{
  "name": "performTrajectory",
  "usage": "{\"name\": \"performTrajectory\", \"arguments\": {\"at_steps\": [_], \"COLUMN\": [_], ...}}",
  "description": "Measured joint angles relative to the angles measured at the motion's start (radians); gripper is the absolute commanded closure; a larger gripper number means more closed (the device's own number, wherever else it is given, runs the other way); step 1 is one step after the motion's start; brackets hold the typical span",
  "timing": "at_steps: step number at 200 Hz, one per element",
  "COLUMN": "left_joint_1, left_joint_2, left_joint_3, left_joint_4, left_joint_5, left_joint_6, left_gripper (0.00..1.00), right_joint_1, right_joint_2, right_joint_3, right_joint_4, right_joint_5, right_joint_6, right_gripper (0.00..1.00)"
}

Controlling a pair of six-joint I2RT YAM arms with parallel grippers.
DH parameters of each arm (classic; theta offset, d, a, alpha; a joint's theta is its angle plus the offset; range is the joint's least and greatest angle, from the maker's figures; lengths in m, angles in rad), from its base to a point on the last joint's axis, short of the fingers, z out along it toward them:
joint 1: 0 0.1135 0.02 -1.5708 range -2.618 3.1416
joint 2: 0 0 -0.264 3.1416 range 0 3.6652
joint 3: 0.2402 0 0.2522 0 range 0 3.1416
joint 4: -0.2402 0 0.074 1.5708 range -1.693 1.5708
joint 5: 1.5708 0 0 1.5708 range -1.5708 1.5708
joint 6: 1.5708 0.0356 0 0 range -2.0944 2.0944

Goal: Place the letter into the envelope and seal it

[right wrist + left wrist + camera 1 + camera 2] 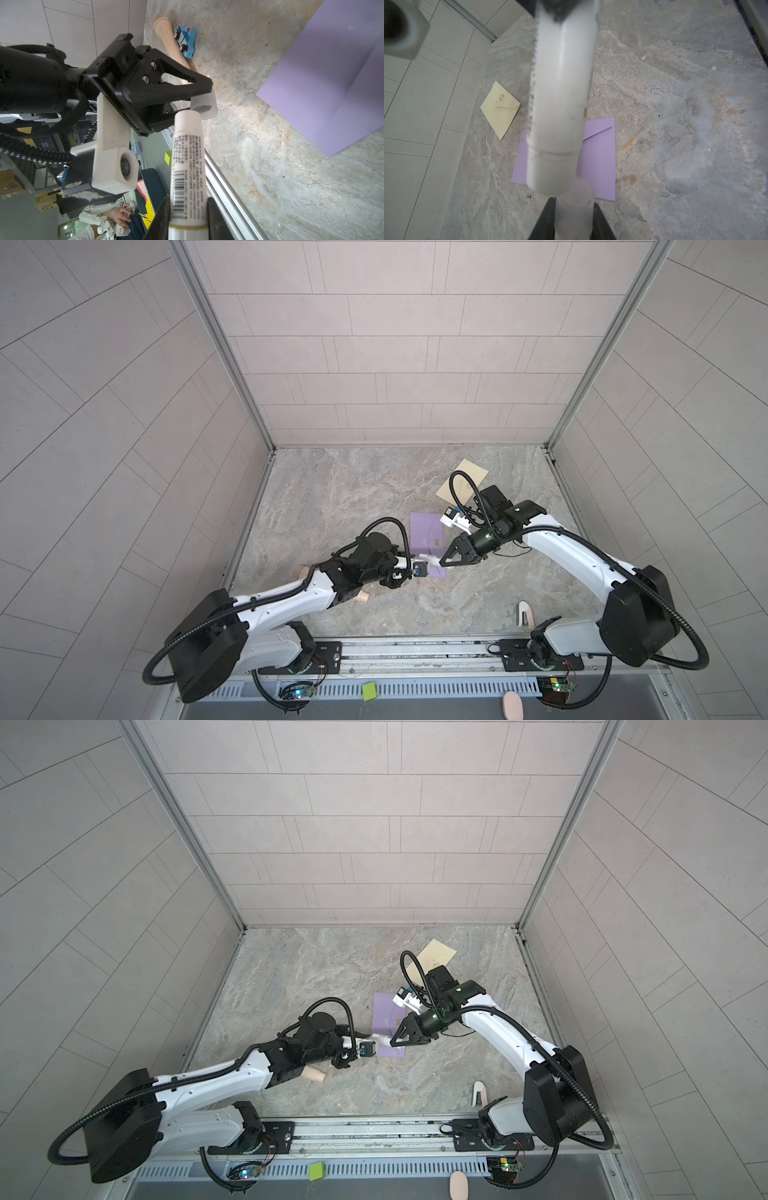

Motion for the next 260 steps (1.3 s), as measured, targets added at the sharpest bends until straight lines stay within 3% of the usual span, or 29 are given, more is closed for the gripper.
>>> {"name": "performTrajectory", "arguments": {"at_steps": [164,260], "left_joint_1": [-0.001,-0.002], "left_joint_2": [0.016,0.023], "left_joint_3": [0.0,0.0], "left_joint_4": [0.018,0.013], "left_joint_5": [0.001,0.0], "left_joint_6": [-0.037,-0.033], "left_gripper": [0.94,0.82], "right_joint_1": [0.019,0.026], "right_joint_2": [0.051,0.063], "right_joint_3": [-0.004,-0.008], "right_joint_4": [0.036,0.035], "right_joint_5": [0.029,0.043], "right_joint_6": [0.02,0.027], "right_gripper": [1.0,1.0]}}
